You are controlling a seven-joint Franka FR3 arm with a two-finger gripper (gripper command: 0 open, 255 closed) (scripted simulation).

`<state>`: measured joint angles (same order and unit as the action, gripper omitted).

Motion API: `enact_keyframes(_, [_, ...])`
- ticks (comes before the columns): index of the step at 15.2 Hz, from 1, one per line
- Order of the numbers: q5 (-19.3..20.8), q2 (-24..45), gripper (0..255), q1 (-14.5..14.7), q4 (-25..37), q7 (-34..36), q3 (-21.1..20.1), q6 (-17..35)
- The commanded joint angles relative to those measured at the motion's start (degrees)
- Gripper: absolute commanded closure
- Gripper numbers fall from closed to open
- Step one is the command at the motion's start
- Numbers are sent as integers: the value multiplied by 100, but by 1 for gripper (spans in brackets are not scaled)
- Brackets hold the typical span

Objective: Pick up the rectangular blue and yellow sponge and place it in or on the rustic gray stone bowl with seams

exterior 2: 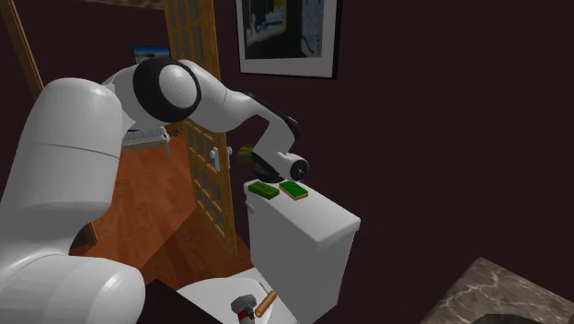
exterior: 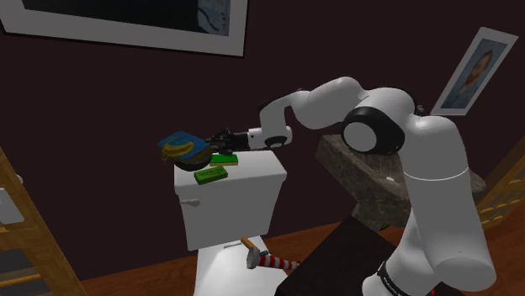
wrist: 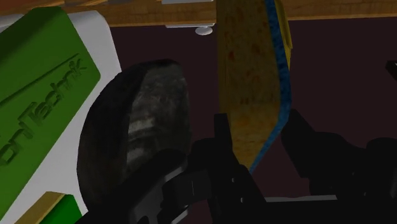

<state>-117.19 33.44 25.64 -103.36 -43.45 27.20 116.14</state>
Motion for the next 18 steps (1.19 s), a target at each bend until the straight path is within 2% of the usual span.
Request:
enact_keyframes(1, [-81, 118, 255, -22, 55, -64, -32, -24])
enact_keyframes(12, [-442, 728, 255, -181, 191, -491, -184, -261])
enact_keyframes(18, [-444, 729, 255, -177, 190, -490, -178, -264])
